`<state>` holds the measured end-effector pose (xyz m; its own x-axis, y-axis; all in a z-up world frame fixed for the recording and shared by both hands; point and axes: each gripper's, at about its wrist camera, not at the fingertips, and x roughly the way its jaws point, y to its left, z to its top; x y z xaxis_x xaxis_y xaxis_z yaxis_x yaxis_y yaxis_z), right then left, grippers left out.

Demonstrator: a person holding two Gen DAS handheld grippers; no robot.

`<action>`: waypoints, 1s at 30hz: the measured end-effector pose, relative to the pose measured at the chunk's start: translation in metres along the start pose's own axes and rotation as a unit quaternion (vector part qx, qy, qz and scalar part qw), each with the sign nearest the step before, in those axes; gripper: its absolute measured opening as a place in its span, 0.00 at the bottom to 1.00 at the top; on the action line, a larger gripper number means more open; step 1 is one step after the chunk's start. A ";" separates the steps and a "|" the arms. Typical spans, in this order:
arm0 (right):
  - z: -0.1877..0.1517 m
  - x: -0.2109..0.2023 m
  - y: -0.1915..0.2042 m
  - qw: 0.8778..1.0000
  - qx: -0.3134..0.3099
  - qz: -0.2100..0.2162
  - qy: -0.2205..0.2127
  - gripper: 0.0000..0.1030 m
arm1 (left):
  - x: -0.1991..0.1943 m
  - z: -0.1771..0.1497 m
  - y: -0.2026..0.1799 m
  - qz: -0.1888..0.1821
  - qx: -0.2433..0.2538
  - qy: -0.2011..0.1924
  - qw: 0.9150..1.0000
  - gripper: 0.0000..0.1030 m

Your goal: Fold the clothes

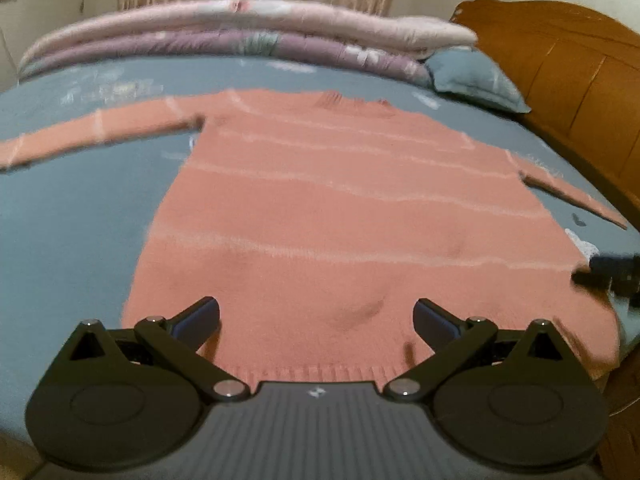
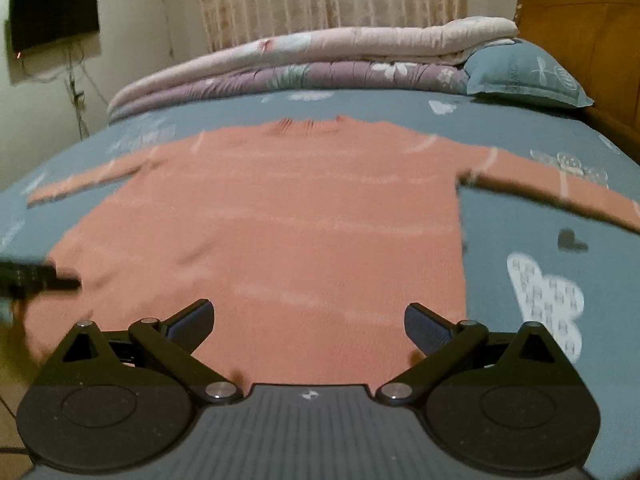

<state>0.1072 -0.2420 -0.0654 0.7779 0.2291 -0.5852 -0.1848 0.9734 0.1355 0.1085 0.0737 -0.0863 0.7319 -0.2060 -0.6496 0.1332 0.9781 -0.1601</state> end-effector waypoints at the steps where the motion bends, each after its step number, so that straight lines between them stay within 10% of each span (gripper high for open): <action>1: 0.007 0.004 -0.003 1.000 0.007 0.001 0.002 1.00 | 0.000 -0.004 -0.002 0.003 0.009 -0.003 1.000 0.99; 15: -0.021 0.009 0.000 0.997 -0.028 -0.042 0.052 1.00 | -0.016 -0.021 -0.004 0.010 0.032 -0.020 0.999 0.99; 22: 0.035 -0.014 -0.067 0.997 0.013 -0.081 -0.010 1.00 | -0.029 -0.025 0.002 -0.005 0.000 -0.037 0.999 0.99; 30: 0.111 0.057 -0.156 0.984 0.046 -0.172 -0.002 1.00 | -0.034 -0.016 -0.006 -0.001 0.009 -0.046 0.999 0.99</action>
<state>0.2474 -0.3802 -0.0310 0.7873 -0.1138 -0.6060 0.1446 0.9895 0.0021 0.0722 0.0746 -0.0751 0.7899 -0.2059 -0.5777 0.1468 0.9781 -0.1478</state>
